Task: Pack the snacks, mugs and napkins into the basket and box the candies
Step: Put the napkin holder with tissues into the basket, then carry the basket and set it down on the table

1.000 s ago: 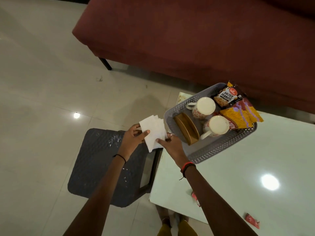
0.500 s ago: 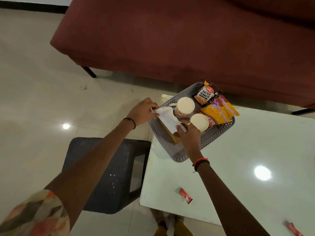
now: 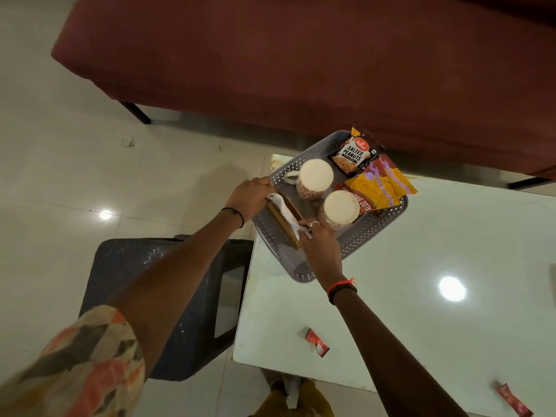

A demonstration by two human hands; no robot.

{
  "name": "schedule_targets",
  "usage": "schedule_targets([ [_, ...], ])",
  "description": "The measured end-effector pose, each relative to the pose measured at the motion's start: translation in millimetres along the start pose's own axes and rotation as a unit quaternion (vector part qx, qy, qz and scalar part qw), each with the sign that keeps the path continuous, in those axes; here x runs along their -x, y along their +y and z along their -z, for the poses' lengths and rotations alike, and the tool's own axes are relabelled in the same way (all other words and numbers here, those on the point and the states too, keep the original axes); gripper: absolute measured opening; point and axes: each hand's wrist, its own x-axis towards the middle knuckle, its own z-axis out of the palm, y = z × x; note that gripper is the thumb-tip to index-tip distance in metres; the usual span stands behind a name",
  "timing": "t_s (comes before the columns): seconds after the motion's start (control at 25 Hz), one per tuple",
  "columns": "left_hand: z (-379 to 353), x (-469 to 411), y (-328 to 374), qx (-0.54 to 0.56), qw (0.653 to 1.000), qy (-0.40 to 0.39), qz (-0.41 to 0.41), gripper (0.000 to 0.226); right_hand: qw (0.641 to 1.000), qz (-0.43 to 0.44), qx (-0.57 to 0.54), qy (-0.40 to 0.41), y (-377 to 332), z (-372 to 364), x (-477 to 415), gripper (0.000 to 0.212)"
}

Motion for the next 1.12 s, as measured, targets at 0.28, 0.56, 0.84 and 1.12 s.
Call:
schedule_targets([
  [0.28, -14.4, -8.8, -6.5, -0.004, 1.000, -0.006, -0.006, 0.029, 0.997, 0.021, 0.058, -0.050, 10.1, -8.6, -9.6, 0.022],
  [0.56, -22.2, -13.7, -8.9, -0.076, 0.997, -0.028, -0.009, 0.034, 0.996, 0.027, 0.051, -0.073, 11.2, -18.4, -9.8, 0.018],
  [0.84, -33.8, -1.5, -4.8, -0.019, 0.999, 0.023, 0.018, 0.052, 0.998, 0.006, 0.030, 0.052, 23.1, 38.0, -40.7, 0.019],
  [1.12, -55.5, 45.0, 39.0, 0.444, 0.760, 0.275, 0.386, 0.054, 0.985, -0.007, 0.040, 0.169, 38.3, 126.1, -114.0, 0.019],
])
